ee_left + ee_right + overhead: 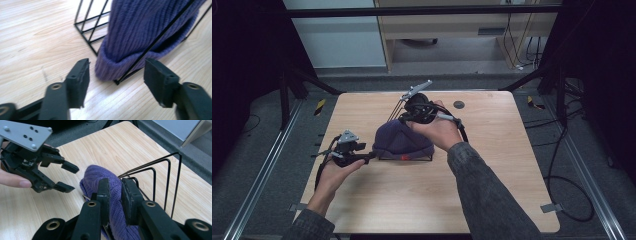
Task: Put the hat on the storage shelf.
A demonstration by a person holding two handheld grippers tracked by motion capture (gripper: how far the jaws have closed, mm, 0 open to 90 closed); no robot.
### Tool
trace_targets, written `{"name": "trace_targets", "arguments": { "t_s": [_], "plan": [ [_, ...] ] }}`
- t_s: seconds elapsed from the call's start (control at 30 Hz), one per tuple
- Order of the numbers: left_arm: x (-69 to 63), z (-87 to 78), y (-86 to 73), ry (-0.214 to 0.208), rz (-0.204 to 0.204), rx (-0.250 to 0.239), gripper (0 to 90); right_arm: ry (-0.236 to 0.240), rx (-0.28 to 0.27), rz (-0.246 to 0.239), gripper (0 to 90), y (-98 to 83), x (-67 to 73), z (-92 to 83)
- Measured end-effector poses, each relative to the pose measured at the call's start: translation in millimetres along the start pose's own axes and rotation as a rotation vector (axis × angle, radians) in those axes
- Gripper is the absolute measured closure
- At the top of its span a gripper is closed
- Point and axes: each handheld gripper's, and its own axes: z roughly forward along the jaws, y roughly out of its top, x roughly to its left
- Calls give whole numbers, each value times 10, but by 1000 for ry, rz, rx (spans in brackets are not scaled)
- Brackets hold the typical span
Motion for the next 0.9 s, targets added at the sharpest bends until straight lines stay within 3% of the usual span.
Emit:
{"name": "trace_targets", "arguments": {
  "t_s": [0.17,0.23,0.43,0.6,0.9],
  "plan": [
    [54,-88,-123,70,-30,7,245,-16,-9,15,752,-27,24,-75],
    [67,-84,-173,79,-47,18,223,-22,-18,19,750,-49,46,-122],
    [120,-11,-324,121,-57,113,149,-37,-30,29,729,-134,78,-269],
    [196,20,-398,132,-85,153,120,-56,-43,40,707,-175,22,-396],
    [255,88,-477,146,-83,226,100,-101,-60,72,584,-182,-66,-531]
  ]
}}
